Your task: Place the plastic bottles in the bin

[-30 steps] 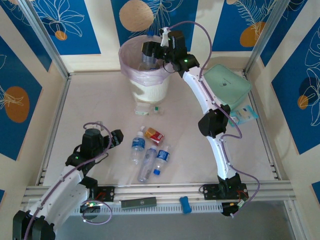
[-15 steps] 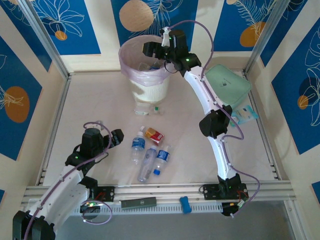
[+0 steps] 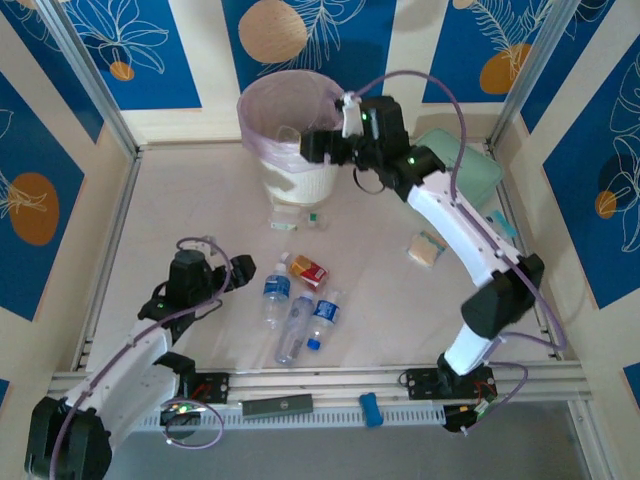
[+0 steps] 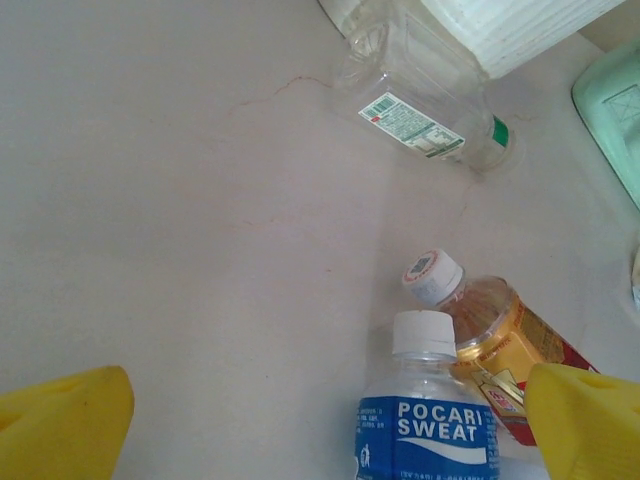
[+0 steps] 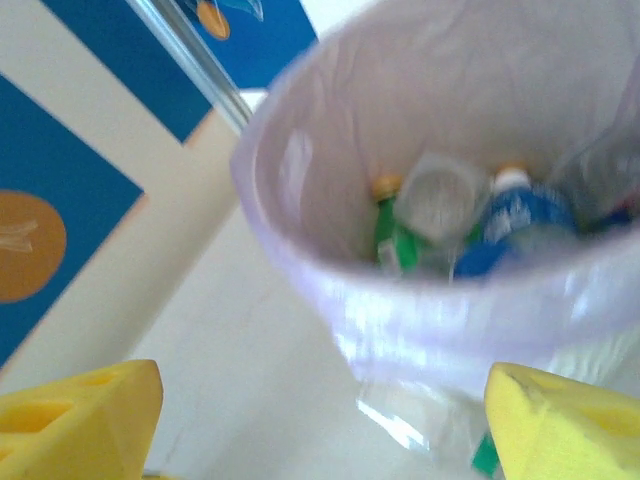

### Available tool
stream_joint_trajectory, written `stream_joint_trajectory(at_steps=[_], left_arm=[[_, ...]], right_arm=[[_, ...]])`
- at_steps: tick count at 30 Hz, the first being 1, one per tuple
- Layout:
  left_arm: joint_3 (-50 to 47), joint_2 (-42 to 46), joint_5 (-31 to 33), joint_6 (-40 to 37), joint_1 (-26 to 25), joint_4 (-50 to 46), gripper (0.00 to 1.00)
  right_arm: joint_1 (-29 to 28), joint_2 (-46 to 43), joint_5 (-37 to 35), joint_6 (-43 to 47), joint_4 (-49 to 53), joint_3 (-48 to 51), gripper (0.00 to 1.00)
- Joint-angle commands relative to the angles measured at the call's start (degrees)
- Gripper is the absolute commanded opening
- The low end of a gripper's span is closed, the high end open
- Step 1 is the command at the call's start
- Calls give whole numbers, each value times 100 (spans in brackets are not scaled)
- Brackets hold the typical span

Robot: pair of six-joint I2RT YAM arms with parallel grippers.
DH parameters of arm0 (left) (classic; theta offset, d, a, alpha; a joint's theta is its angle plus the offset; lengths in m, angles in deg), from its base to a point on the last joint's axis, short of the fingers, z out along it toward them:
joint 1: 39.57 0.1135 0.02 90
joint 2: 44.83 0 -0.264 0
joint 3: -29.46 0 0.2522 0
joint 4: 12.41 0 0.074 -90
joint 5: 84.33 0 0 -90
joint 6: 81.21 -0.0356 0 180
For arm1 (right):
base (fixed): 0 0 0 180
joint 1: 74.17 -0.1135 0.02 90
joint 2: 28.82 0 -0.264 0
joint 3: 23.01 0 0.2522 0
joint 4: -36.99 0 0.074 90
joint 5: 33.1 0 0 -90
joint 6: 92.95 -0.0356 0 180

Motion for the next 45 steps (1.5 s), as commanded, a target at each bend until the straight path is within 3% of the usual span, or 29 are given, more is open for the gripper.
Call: stream_joint_trajectory(at_steps=[1,10,15,24,34,45], left_arm=[[177,-259,-121,26,-52,546,100],[300,-823,271,270,-305,1177,100],[309,-1072,306,290,-448,1286,100],[307,-1311,275,345,-548,1331,100],[348,-1285,292,236,-556,1191,100],[213,-1021,396,237,-560,1017,100]], right_arm=[[-208,-601,-551,-221,-111,1112,85],[-1216,-1899,-1718,-2113,391,3632,85],[-1844,-2146,-1856,-3313,615,4490,85],[-2572,-1478,-1572,-4379,713,4748,87],[-2622,-663,-1357,-4487,500,4572,85],[-2435,-387,-1309,-4555,150,4744,71]])
